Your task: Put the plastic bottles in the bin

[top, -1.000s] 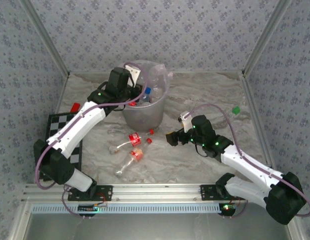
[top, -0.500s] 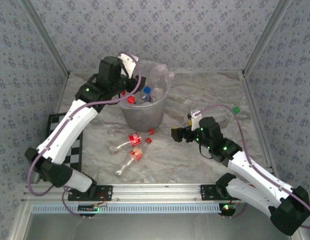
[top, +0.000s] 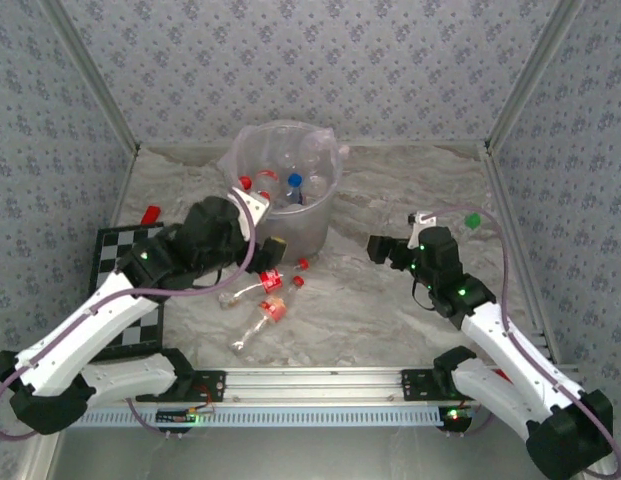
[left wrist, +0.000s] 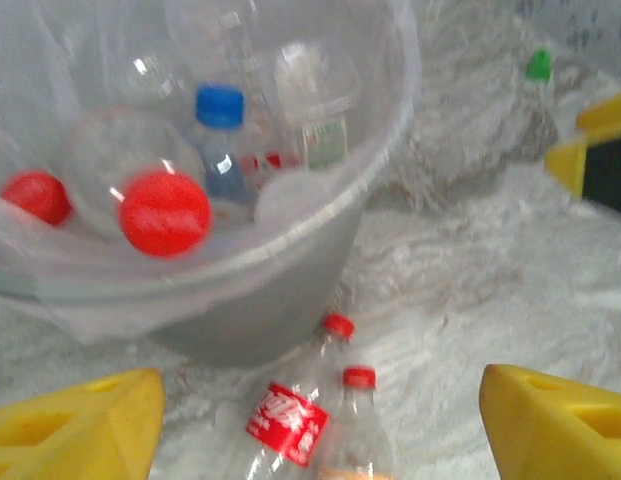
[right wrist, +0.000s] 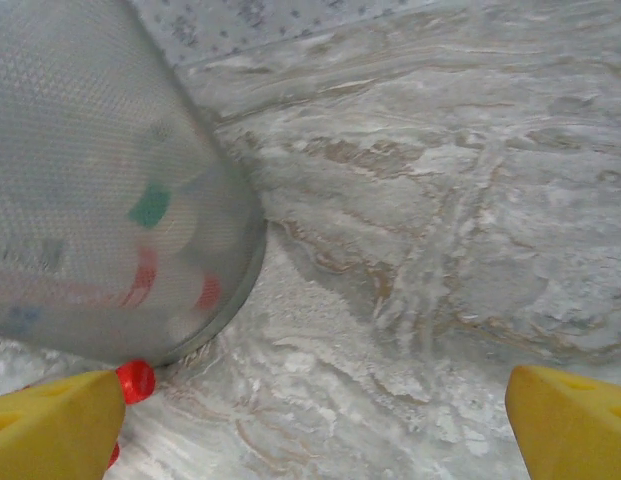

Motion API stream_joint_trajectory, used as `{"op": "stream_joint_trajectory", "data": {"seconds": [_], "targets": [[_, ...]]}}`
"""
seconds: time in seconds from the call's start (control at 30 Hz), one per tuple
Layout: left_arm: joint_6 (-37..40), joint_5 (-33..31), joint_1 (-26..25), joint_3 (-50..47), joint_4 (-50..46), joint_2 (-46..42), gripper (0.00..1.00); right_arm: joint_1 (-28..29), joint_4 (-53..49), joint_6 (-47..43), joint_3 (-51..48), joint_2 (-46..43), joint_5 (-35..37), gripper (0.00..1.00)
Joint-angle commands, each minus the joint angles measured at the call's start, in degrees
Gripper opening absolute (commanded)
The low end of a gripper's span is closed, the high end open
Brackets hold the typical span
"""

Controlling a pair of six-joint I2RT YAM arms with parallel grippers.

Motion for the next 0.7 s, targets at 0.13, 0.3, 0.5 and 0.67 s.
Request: {"op": "stream_joint_trajectory", "data": {"seconds": [0.13, 0.3, 0.5, 0.67], "targets": [[-12.0, 0.7, -2.4, -17.1, 1.2, -6.9, 0.84, -3.3, -2.5, 6.2, -1.3, -4.6, 2.4, 1.00], [-16.0, 0.0, -2.8, -26.0, 11.3, -5.9, 0.84, -6.6, -3.3, 11.3, -4.0, -4.3, 1.3, 1.00], [-14.5, -1.0, -2.8, -29.9, 15.1, 1.5, 0.83, -10.7, -0.9, 14.1, -4.9, -2.9, -2.5, 1.00], [-13.9, 1.4, -2.8, -31.8, 19.8, 5.6, 0.78, -11.2, 1.2, 15.8, -6.0, -1.1, -3.1, 1.00]]}}
